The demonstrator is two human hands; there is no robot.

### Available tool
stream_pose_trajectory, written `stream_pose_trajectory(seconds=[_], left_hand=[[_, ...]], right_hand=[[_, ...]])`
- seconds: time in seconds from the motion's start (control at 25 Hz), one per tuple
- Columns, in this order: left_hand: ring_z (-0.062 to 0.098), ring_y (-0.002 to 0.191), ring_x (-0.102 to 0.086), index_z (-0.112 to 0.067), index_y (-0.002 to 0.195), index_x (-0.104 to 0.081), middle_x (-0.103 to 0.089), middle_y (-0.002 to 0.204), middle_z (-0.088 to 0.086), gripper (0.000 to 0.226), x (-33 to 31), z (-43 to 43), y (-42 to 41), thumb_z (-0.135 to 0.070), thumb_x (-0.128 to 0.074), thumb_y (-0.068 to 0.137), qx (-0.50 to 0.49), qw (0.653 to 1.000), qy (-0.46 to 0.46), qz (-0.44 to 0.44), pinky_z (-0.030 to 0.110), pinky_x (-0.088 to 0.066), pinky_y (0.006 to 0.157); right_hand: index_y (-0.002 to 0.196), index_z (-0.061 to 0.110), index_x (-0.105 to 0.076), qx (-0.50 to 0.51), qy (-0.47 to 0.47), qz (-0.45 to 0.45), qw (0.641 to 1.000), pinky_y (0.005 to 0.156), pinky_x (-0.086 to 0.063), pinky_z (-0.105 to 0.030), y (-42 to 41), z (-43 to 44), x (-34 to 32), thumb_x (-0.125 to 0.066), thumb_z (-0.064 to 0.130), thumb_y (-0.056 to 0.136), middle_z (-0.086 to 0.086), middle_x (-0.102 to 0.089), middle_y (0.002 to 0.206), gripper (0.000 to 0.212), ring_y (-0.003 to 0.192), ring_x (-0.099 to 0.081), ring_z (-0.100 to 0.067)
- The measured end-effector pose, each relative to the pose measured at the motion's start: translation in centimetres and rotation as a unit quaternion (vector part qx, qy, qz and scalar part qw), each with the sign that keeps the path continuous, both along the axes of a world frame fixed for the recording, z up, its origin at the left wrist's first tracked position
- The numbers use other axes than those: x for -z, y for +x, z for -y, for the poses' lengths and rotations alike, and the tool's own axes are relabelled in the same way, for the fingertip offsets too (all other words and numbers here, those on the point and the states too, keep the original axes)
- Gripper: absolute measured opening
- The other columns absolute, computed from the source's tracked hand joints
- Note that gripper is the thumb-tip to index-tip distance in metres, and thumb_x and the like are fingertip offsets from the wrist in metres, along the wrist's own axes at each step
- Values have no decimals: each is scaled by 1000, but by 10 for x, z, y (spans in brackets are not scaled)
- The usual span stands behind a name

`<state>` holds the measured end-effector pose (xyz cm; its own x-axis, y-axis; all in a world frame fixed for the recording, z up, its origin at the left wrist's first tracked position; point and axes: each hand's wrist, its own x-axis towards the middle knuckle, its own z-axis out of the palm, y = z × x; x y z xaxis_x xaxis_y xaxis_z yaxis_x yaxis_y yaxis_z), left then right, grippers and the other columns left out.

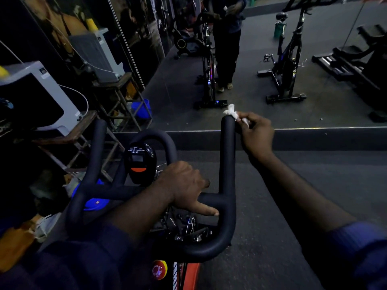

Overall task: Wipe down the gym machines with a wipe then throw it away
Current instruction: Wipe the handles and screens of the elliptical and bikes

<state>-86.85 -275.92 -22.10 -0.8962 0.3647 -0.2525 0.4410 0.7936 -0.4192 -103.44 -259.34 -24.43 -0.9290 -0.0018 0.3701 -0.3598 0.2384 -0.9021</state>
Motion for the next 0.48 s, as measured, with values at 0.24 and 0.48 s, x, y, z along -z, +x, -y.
stream_pose_trajectory(seconds=[0.24, 0.48], left_hand=[[32, 81, -66, -24, 102, -67, -70, 90, 5, 97, 5, 6, -2, -106, -24, 72, 10, 999, 32, -6, 41, -53, 82], [33, 82, -69, -24, 103, -68, -73, 93, 6, 98, 8, 9, 0, -104, -21, 74, 30, 999, 35, -19, 41, -55, 79]], right_hand=[[91, 21, -81, -50, -13, 114, 992, 84, -62, -46, 82, -30, 71, -80, 9, 90, 10, -78, 92, 13, 84, -69, 1], [98, 20, -77, 29, 145, -145, 978, 75, -44, -18, 46, -22, -16, -70, 3, 87, 3, -66, 98, 21, 87, -61, -10]])
